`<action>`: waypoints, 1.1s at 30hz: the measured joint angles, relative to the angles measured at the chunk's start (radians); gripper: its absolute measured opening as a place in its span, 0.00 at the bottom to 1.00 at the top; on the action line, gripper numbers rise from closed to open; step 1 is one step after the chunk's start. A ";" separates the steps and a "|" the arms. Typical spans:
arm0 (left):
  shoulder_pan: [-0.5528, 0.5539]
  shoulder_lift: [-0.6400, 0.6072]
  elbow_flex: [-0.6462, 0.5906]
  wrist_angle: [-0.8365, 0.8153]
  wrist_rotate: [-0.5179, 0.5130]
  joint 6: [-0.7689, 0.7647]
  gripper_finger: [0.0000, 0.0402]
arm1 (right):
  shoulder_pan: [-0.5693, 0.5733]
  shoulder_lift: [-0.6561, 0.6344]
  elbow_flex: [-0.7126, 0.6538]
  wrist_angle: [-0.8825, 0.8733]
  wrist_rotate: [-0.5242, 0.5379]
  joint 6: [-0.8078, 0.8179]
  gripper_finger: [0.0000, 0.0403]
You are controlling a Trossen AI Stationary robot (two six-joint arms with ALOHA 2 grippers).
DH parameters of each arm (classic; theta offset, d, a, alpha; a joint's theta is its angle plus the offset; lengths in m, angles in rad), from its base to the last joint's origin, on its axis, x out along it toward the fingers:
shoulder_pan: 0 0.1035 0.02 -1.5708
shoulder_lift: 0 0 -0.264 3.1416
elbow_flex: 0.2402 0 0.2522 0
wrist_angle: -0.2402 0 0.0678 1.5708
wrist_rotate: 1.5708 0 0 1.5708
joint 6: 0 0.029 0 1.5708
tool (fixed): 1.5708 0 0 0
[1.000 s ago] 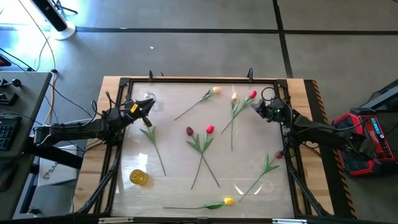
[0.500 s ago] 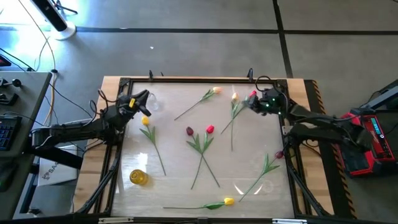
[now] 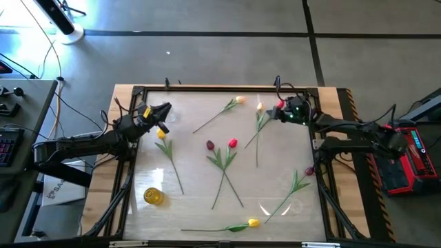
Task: Sort flowers into vase by color
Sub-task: Put the light yellow tulip into the transparent vase
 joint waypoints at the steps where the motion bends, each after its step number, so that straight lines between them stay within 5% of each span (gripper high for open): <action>1: 0.000 -0.001 0.000 0.007 0.014 -0.019 0.11 | 0.002 0.004 0.024 -0.007 -0.039 -0.003 0.41; 4: 0.000 0.000 0.000 0.002 0.094 -0.040 0.11 | 0.007 0.016 0.126 -0.174 -0.092 0.009 0.41; 12: -0.003 0.014 0.000 -0.057 0.201 -0.070 0.11 | 0.045 0.159 0.425 -0.770 0.049 0.170 0.41; 22: -0.003 0.015 0.000 -0.048 0.201 -0.069 0.11 | 0.124 0.346 0.460 -0.849 0.040 0.390 0.41; 33: -0.002 0.015 0.000 -0.049 0.257 -0.051 0.11 | 0.083 0.430 0.407 -0.673 0.035 0.511 0.41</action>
